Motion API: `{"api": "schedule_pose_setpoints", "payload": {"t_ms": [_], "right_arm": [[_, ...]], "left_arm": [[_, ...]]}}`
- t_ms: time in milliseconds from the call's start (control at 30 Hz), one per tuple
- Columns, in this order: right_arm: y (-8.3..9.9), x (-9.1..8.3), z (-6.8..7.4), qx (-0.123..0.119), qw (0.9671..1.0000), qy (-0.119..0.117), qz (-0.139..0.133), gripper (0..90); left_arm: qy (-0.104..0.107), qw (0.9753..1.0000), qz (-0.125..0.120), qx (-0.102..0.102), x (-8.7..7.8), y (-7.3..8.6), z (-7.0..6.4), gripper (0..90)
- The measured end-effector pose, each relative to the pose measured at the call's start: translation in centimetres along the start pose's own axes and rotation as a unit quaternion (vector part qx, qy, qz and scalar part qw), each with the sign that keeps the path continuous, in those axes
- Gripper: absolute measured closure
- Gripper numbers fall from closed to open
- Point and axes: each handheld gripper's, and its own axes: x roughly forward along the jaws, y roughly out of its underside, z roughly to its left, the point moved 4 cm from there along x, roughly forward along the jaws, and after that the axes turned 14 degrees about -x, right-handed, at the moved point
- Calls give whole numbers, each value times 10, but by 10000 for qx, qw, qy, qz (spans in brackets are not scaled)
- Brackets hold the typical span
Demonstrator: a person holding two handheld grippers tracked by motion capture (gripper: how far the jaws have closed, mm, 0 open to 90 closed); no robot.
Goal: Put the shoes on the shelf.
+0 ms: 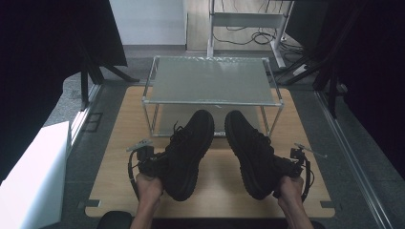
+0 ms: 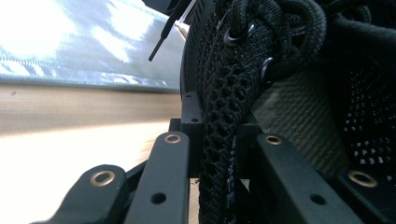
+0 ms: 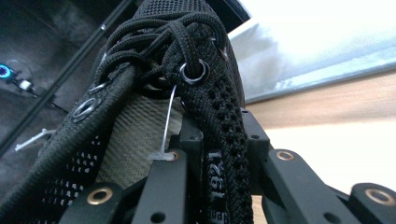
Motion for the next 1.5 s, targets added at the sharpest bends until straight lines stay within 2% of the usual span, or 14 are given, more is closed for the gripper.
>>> {"api": "schedule_pose_setpoints", "payload": {"t_ms": [167, 300, 467, 600, 933, 1233, 1500], "right_arm": [[-5, 2, 8, 82, 9999, -86, -103, 768], [-12, 4, 17, 98, 9996, -145, -223, 768], [-23, 7, 25, 87, 9993, -203, -313, 767], [-32, 11, 30, 62, 9991, -202, -377, 767], [-51, 24, 36, 133, 9985, -171, -500, 767], [-71, 41, 39, 164, 9980, -23, -617, 765], [-84, 54, 37, 261, 9975, 61, -661, 765]], "left_arm": [[6, 9999, -117, -26, -2, -3, -6, 799], [123, 9996, -215, -139, -3, -9, -14, 797], [90, 9994, -304, -135, -3, -15, -21, 795], [96, 9988, -411, -241, -1, -23, -26, 794], [60, 9977, -610, -279, 2, -41, -34, 791], [-51, 9960, -843, -280, 13, -63, -43, 787], [-135, 9946, -943, -416, 23, -77, -44, 784]]}}
